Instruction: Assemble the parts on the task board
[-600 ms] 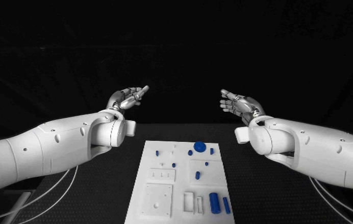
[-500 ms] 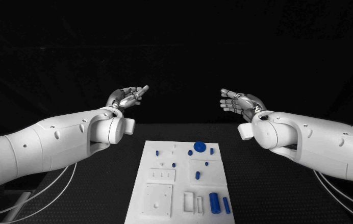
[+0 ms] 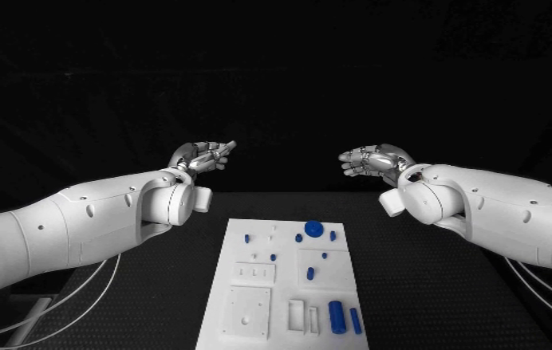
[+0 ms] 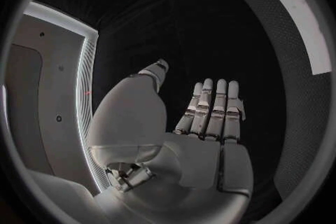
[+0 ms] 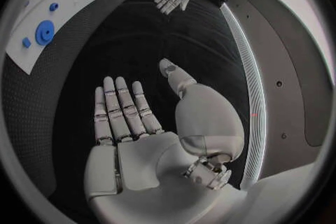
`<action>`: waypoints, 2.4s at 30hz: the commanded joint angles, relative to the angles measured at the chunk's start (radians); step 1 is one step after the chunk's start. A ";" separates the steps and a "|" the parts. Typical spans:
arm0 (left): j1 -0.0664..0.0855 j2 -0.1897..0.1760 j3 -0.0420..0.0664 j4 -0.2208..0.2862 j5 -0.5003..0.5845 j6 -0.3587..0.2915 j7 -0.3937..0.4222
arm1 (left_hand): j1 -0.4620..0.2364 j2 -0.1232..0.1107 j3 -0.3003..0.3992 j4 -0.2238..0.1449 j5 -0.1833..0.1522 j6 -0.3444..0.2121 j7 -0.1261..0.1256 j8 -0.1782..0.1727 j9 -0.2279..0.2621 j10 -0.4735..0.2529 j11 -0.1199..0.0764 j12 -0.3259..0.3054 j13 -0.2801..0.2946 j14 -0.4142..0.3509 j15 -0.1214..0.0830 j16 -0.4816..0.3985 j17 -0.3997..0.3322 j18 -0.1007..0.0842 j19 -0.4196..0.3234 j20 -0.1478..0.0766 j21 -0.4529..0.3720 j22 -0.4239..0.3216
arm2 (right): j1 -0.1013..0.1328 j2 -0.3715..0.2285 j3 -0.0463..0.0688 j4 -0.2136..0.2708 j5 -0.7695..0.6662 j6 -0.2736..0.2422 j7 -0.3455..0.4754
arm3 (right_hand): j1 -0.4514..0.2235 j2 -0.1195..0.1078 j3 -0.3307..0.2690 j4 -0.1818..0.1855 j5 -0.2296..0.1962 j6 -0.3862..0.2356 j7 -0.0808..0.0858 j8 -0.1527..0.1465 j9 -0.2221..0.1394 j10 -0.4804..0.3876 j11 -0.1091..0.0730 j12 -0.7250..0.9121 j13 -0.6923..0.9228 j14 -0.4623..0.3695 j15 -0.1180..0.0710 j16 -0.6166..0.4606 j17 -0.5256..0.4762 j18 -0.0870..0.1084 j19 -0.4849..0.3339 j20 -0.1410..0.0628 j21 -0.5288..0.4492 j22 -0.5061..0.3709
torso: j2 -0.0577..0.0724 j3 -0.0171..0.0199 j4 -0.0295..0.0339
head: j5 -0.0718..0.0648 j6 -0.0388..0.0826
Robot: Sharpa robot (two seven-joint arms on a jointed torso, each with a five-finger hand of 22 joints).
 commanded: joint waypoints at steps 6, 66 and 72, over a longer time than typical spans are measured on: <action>0.001 -0.021 0.001 0.035 -0.049 0.052 0.009 | 0.185 0.096 -0.137 -0.075 0.125 0.144 0.019 0.029 -0.019 0.169 0.014 0.047 0.012 0.209 -0.017 0.072 0.006 0.041 0.171 -0.045 0.049 0.009 | -0.006 0.018 0.000 -0.031 -0.373 0.027 -0.007 | 0.041 -0.007 0.091 -0.065 -0.009 0.106 0.024 0.025 -0.007 0.111 -0.035 0.035 -0.001 0.107 -0.040 0.038 0.025 0.049 0.111 0.000 0.006 -0.016 | 0.014 0.0023 0.0044 | 0.002 0.004; 0.001 -0.134 0.001 0.238 -0.141 0.139 0.000 | 0.238 0.093 -0.127 -0.121 0.114 0.325 0.000 0.002 -0.062 0.440 -0.037 0.056 0.060 0.457 -0.103 0.189 0.100 0.053 0.348 -0.131 0.206 0.020 | -0.065 0.145 0.003 -0.039 -1.419 0.018 -0.078 | 0.062 -0.121 0.264 -0.062 -0.088 0.276 -0.020 0.014 -0.012 0.300 -0.101 -0.014 -0.014 0.522 -0.217 0.174 0.290 0.130 0.599 -0.083 0.101 -0.019 | 0.210 -0.0265 0.0941 | -0.087 0.023; 0.001 -0.134 0.001 0.238 -0.141 0.143 -0.001 | 0.235 0.093 -0.128 -0.117 0.113 0.326 0.000 0.001 -0.062 0.441 -0.037 0.054 0.061 0.457 -0.103 0.189 0.101 0.053 0.348 -0.131 0.208 0.020 | -0.067 0.148 0.003 -0.045 -1.427 0.029 -0.083 | 0.052 -0.126 0.256 -0.063 -0.078 0.275 -0.019 0.012 -0.013 0.301 -0.101 -0.019 -0.014 0.523 -0.217 0.171 0.296 0.130 0.599 -0.083 0.100 -0.017 | 0.220 -0.0286 0.0946 | -0.088 0.023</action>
